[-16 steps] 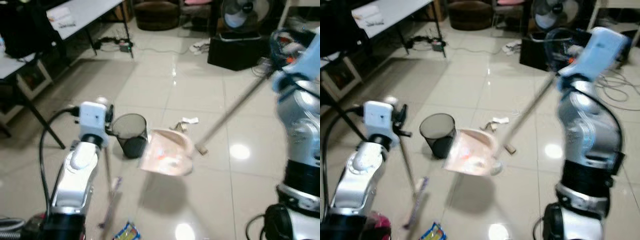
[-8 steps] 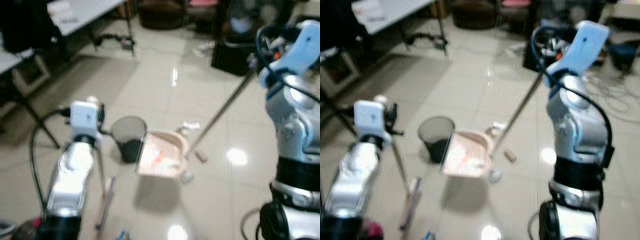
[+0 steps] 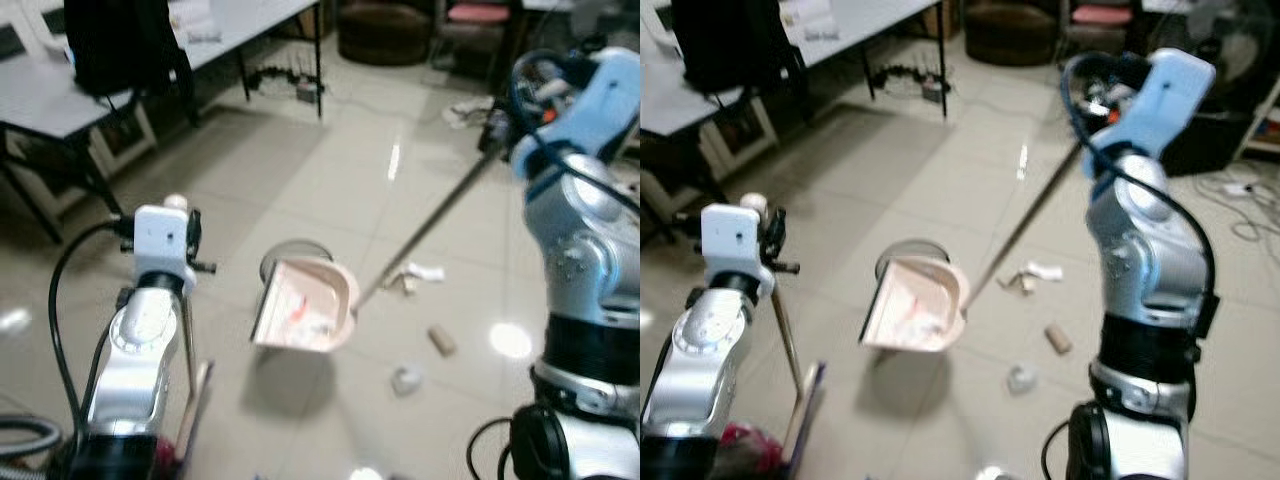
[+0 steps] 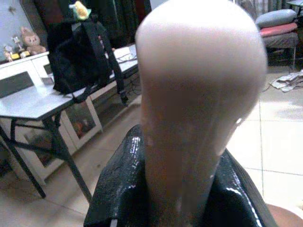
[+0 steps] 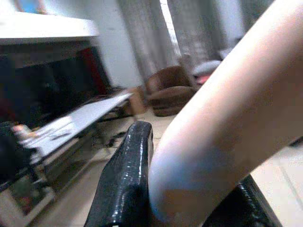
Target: Sweep floor
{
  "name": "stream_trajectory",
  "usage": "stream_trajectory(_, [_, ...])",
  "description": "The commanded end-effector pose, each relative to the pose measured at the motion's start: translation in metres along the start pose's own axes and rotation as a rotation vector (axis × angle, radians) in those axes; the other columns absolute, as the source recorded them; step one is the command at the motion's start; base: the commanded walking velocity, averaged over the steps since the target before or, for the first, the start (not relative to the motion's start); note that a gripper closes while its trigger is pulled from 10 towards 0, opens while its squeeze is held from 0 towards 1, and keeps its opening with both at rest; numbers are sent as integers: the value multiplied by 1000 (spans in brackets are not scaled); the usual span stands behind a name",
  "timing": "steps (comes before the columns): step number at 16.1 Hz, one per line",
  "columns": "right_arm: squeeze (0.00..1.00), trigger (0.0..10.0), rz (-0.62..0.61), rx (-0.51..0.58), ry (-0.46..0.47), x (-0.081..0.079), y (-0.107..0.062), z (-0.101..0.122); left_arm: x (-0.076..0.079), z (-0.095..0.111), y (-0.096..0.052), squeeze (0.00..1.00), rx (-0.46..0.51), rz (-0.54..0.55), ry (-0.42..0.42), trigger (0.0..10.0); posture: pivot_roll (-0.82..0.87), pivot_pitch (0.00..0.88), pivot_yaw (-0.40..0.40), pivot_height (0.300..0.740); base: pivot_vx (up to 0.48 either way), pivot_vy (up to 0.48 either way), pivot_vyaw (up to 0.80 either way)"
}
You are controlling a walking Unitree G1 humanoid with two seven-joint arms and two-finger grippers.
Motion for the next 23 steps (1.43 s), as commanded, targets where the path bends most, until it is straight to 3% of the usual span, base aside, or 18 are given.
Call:
stream_trajectory(1, [0, 10000, -6, 59, 6, 1, -2, 14, 3, 13, 3, 0, 51, -21, 11, 10000, -102, 0, 45, 740, 412, 0, 0])
stream_trajectory(8, [0, 10000, -35, 52, 39, 7, -8, 10, 11, 14, 5, 0, 52, -60, 16, 10000, -110, 0, 61, 740, 409, 0, -99])
stream_trajectory(20, [0, 10000, -45, 48, 9, 9, -9, 9, 13, 11, 3, 0, 41, -65, 15, 10000, -116, 0, 62, 740, 410, 0, -58])
stream_trajectory(23, [0, 10000, -11, 39, -30, 3, -9, 6, 12, 10, 3, 0, 38, -61, 15, 10000, -114, 0, 58, 740, 409, 0, 0])
Point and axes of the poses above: a point about 5 cm out from each wrist's last joint towards the gripper, its own y axis pointing out of the wrist towards the gripper, its own z axis along the axis of the wrist's last joint, x = y × z, the point moved 3 cm from there along y, pointing out of the wrist towards the gripper, and after that the axes turned 7 degrees about -y, right-handed, at the moved point
